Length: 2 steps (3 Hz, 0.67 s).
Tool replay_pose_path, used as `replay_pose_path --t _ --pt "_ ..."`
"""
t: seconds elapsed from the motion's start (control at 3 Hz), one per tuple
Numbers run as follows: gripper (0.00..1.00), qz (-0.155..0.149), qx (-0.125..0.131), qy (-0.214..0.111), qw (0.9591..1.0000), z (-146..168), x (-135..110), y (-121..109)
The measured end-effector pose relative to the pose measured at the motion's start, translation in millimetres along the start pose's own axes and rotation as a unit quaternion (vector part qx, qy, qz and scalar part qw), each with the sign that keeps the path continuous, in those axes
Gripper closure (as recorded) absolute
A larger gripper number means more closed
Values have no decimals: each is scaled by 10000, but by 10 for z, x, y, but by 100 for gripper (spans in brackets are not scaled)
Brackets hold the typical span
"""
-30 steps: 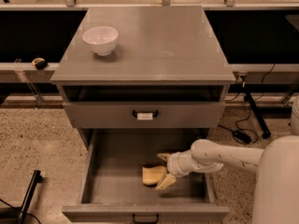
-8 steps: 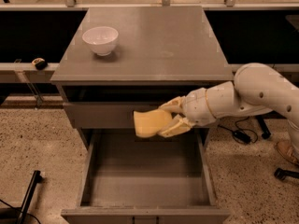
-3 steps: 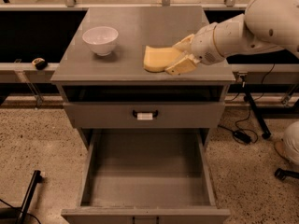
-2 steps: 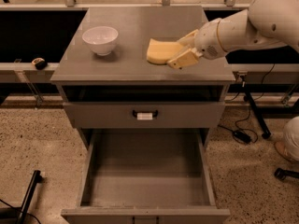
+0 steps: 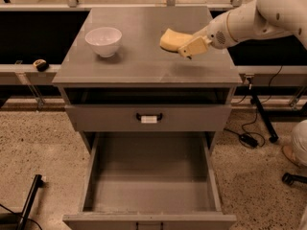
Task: Pick sponge from middle drawer and place on counter
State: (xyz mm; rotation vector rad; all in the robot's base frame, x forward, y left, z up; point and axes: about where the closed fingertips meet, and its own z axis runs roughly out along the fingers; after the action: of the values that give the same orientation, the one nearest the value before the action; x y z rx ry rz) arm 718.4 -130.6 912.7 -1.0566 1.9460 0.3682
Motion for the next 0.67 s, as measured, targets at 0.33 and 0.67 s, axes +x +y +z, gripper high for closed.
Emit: replay_pose_path --t 0.33,0.67 --pt "58 550 -113 496 9972 162 296 -46" --pt "35 676 -118 535 9962 162 326 -46"
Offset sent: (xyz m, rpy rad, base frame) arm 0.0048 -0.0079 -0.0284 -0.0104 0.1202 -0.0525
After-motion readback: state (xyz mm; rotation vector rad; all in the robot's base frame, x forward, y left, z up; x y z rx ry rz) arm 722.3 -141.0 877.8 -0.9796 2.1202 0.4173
